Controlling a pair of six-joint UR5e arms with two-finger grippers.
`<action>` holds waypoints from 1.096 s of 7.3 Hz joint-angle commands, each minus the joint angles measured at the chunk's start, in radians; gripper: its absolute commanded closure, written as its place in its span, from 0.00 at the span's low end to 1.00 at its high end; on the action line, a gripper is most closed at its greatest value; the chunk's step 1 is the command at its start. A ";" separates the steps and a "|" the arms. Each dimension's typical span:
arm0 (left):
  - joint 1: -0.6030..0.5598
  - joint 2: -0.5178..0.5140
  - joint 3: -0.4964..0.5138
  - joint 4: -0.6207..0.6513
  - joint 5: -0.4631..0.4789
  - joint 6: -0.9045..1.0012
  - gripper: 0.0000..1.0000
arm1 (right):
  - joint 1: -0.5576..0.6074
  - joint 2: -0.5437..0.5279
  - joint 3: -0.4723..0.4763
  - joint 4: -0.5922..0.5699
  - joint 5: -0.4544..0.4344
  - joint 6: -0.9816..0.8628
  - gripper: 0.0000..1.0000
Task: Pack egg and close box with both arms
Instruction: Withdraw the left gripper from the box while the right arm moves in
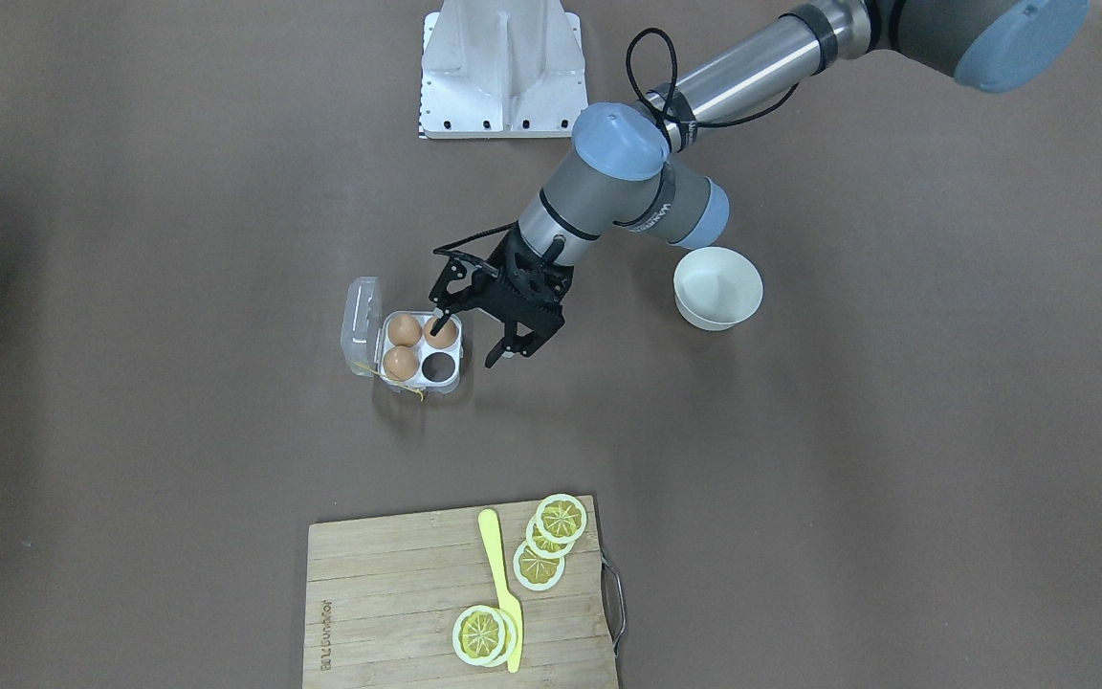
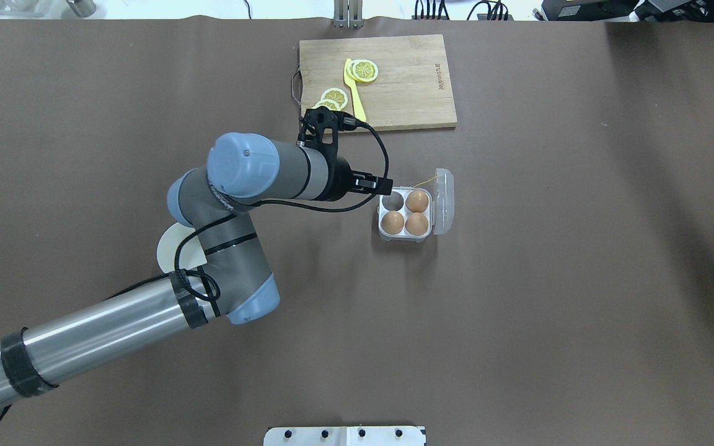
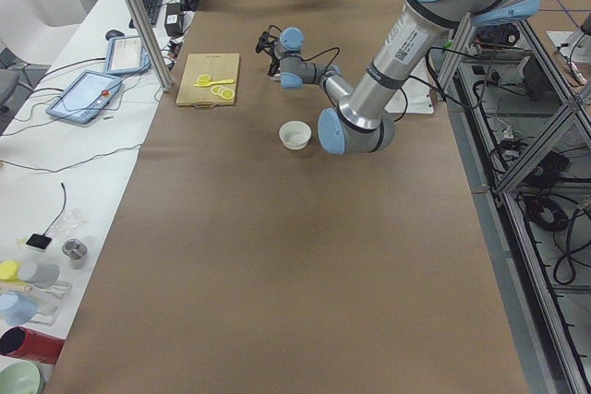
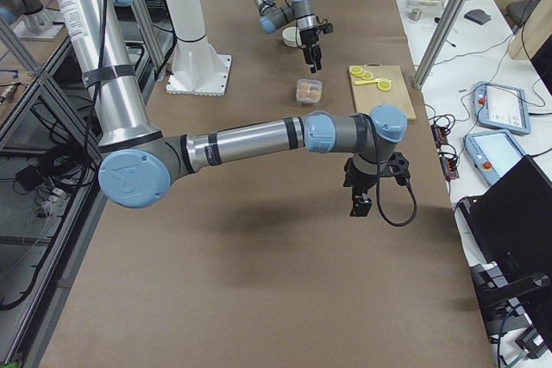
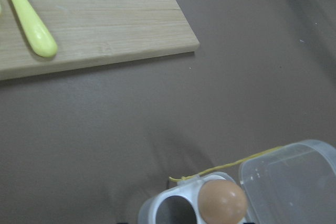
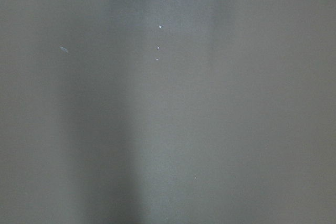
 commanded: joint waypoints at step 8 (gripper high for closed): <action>-0.576 0.306 -0.122 0.036 -0.686 0.243 0.23 | -0.211 0.069 0.331 -0.214 0.072 0.000 0.00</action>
